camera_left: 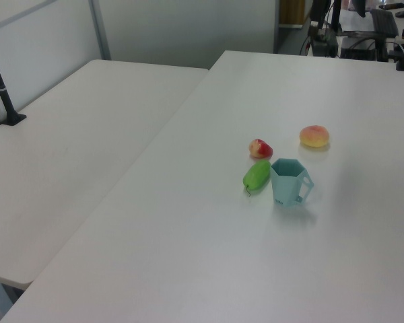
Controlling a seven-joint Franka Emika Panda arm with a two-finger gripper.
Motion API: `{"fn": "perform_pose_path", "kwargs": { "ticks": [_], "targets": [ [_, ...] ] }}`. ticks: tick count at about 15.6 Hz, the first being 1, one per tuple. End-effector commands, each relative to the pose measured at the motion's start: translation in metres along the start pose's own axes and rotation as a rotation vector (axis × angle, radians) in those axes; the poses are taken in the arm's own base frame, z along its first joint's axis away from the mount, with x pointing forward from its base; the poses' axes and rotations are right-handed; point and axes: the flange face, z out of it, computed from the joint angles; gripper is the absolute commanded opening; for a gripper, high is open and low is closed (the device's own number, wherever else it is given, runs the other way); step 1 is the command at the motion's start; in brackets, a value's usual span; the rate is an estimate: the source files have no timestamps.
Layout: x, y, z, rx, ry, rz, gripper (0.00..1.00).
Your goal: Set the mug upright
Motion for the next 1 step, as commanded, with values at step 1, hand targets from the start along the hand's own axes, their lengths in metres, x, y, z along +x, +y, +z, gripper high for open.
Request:
{"fn": "perform_pose_path", "kwargs": {
  "ticks": [1],
  "targets": [
    [-0.0004,-0.0028,-0.0013,0.013,0.014,-0.031,1.00]
  ]
}}
